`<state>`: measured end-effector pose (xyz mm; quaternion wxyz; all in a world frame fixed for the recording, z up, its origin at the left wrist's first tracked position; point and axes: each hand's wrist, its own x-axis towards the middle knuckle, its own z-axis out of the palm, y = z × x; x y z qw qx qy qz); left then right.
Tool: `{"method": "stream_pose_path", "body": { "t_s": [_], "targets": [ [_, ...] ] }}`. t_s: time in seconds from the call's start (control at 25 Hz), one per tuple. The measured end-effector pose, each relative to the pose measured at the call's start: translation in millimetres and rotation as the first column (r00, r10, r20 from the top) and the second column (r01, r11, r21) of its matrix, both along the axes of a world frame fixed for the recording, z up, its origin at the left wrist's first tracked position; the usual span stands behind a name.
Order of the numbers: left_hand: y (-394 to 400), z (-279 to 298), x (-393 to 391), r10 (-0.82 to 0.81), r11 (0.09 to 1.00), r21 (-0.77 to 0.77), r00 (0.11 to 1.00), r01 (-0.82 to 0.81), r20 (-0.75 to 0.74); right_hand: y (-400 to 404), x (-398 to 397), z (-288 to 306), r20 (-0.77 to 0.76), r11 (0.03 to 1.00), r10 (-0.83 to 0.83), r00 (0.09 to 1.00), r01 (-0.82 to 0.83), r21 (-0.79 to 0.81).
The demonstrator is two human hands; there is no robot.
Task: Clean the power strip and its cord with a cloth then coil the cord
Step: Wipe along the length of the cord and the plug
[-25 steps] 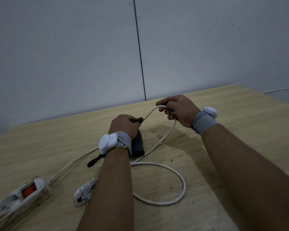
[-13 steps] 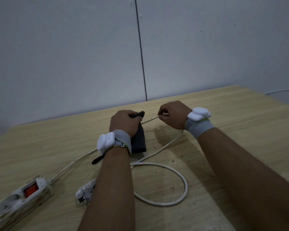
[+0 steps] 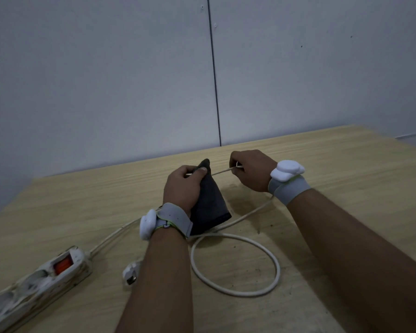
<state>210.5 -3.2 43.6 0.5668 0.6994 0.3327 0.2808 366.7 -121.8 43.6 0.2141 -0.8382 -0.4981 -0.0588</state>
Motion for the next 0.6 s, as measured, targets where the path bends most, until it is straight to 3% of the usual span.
{"method": "stream_pose_path", "body": {
  "t_s": [0.12, 0.2, 0.28, 0.36, 0.6],
  "targets": [
    [-11.2, -7.6, -2.0, -0.013, 0.946, -0.323, 0.996, 0.04, 0.087, 1.6, -3.5, 4.1, -0.041, 0.997, -0.023, 0.999, 0.025, 0.07],
    [-18.7, -14.4, -1.7, -0.026, 0.809, -0.579, 0.991, 0.099, 0.134, 3.4, -7.2, 5.6, -0.064, 0.992, -0.048, 0.997, 0.055, 0.11],
    [-24.7, -17.6, 1.6, -0.01, 0.668, -0.732, 0.985, 0.133, 0.17, 6.9, -11.8, 7.8, -0.099, 0.985, -0.061, 0.993, 0.076, 0.156],
    [-30.4, -19.4, 5.4, -0.01, 0.59, -0.788, 0.977, 0.177, 0.213, 9.5, -16.3, 10.2, -0.147, 0.976, -0.038, 0.988, 0.069, 0.207],
    [-31.7, -12.9, 9.5, 0.004, 0.486, -0.787, 0.9, 0.38, 0.437, 11.7, -23.9, 12.1, -0.177, 0.955, 0.032, 0.984, 0.022, 0.295]
  ]
}}
